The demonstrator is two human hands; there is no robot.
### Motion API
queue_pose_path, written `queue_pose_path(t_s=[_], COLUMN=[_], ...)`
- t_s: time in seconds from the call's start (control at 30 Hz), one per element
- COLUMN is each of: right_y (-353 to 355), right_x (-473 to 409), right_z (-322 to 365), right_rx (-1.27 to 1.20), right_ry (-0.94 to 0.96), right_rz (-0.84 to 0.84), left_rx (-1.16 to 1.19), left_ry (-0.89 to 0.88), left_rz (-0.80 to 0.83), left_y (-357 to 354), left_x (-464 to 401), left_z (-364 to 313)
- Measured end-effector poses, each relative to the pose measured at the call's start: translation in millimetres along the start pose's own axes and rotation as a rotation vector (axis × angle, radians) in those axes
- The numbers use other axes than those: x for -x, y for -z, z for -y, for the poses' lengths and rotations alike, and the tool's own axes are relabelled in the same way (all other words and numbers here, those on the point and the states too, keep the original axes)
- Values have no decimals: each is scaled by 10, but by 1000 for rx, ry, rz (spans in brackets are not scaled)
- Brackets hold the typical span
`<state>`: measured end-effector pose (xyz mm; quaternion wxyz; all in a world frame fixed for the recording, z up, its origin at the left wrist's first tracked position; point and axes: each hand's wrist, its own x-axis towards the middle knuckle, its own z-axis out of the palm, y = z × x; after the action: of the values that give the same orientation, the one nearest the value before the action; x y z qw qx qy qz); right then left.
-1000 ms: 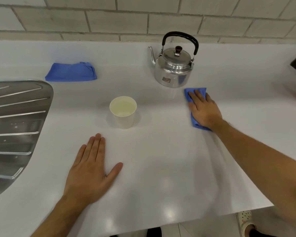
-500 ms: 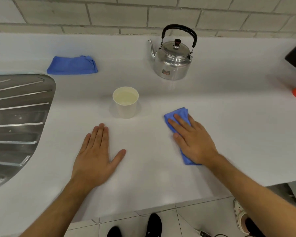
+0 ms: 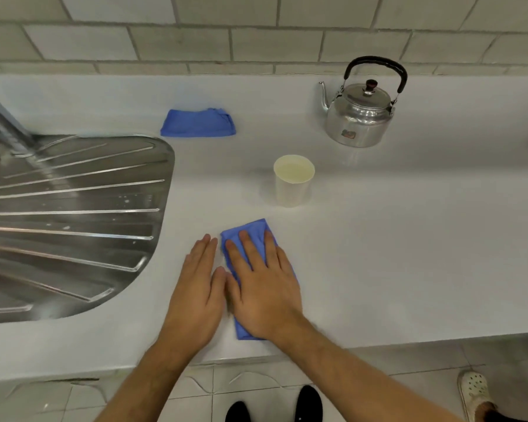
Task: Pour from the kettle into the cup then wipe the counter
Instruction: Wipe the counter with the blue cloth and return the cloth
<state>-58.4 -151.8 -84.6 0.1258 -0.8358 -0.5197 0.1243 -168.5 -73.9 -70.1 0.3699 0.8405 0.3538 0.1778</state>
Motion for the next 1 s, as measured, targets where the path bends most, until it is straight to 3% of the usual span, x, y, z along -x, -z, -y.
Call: queue_pose_path(t_s=[0.13,0.23,0.3,0.4,0.5,0.6,0.77,1.0], right_y=[-98,117,300,464,575,599,487,366], right_x=[-180,-217,-157,-60,-41,-92,-162,-193], right_z=[465,487,302,-184,-647,-978,-1221,-1233], right_rx=[-37,-493,-676,-524,-267,-59,91,206], right_ry=[150,139,106,24,-128,-238,-388,-408], right_rz=[87,36,-20,-125,-132,-138,-113,-146], left_rx=[64,86,-107,-496,-643,-668,-675,-719], left_ry=[22,41,10,8,71,91,160,70], left_rz=[-101,-193,-192,-66,-20,-73,-68,-3], left_y=[192,253,188,-131,-338,-266,-153,-188], left_x=[130,129,56,-25,-18,-132,-857,-2003], left_z=[154,142,72,-97,-95,26,233,286])
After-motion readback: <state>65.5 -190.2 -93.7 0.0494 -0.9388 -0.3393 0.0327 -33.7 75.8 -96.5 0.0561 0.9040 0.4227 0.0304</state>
